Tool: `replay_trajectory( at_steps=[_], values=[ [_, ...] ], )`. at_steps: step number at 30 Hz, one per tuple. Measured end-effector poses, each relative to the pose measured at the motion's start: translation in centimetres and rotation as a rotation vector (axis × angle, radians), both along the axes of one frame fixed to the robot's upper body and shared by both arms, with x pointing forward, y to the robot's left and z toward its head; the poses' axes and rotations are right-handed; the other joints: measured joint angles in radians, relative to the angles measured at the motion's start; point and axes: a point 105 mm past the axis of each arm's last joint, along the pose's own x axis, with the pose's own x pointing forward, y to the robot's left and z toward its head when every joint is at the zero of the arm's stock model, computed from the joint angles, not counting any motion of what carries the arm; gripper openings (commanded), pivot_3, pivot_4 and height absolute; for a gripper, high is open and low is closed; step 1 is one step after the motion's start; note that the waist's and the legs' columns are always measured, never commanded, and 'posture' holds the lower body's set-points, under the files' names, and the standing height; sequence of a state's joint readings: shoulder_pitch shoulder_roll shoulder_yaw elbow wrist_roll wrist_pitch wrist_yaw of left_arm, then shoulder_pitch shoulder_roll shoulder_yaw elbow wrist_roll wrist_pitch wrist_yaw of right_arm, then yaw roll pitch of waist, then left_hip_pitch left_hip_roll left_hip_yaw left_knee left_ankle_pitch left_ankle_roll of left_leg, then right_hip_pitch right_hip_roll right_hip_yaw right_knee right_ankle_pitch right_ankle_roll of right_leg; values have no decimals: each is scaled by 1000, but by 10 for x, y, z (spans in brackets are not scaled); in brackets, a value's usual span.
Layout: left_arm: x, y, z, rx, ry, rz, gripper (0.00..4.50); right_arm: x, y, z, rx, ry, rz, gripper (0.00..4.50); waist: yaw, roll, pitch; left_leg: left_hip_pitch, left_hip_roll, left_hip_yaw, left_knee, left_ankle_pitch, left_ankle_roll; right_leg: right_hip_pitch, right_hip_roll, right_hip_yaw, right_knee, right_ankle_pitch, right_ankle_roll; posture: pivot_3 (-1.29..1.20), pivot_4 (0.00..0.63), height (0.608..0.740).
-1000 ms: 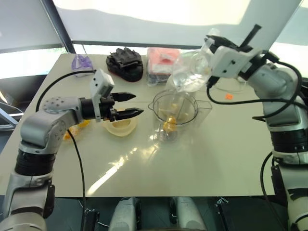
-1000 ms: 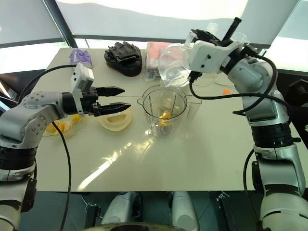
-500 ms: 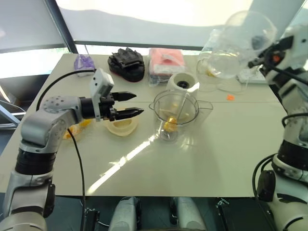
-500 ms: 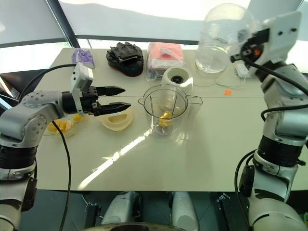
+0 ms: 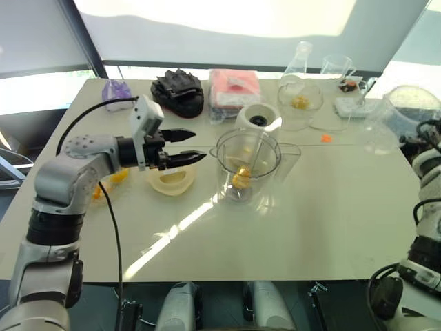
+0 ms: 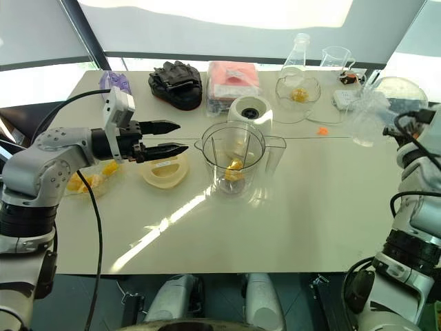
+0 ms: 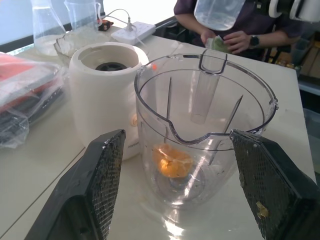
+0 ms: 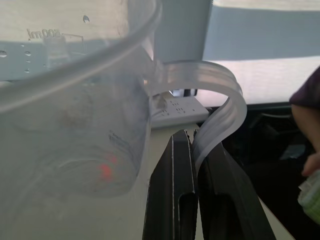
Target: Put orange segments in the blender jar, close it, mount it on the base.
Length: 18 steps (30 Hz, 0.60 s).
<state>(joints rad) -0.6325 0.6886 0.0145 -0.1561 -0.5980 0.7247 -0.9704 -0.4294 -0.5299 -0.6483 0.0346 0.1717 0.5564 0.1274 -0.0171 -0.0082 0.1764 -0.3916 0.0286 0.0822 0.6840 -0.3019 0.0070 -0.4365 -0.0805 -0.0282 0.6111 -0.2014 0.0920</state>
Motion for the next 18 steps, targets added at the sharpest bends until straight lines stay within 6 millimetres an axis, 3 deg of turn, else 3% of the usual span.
replay_trajectory(
  at_steps=[6,13,18],
  values=[
    [0,5,-8,5,19,42,3495,-4,-1,-58,68,64,-124,65,-3,0,0,0,0,-1,0,0,0,0,0,1,1,0,0,0,150,740],
    [-3,6,-15,12,33,77,3495,-6,11,-87,104,22,-248,65,-2,0,0,0,0,-1,0,0,0,-1,0,1,1,0,0,0,150,740],
    [-4,4,-16,8,30,82,3495,1,18,-120,124,83,-274,65,-4,0,0,0,0,-1,0,0,0,-1,0,2,1,-1,-2,0,150,740]
  ],
)
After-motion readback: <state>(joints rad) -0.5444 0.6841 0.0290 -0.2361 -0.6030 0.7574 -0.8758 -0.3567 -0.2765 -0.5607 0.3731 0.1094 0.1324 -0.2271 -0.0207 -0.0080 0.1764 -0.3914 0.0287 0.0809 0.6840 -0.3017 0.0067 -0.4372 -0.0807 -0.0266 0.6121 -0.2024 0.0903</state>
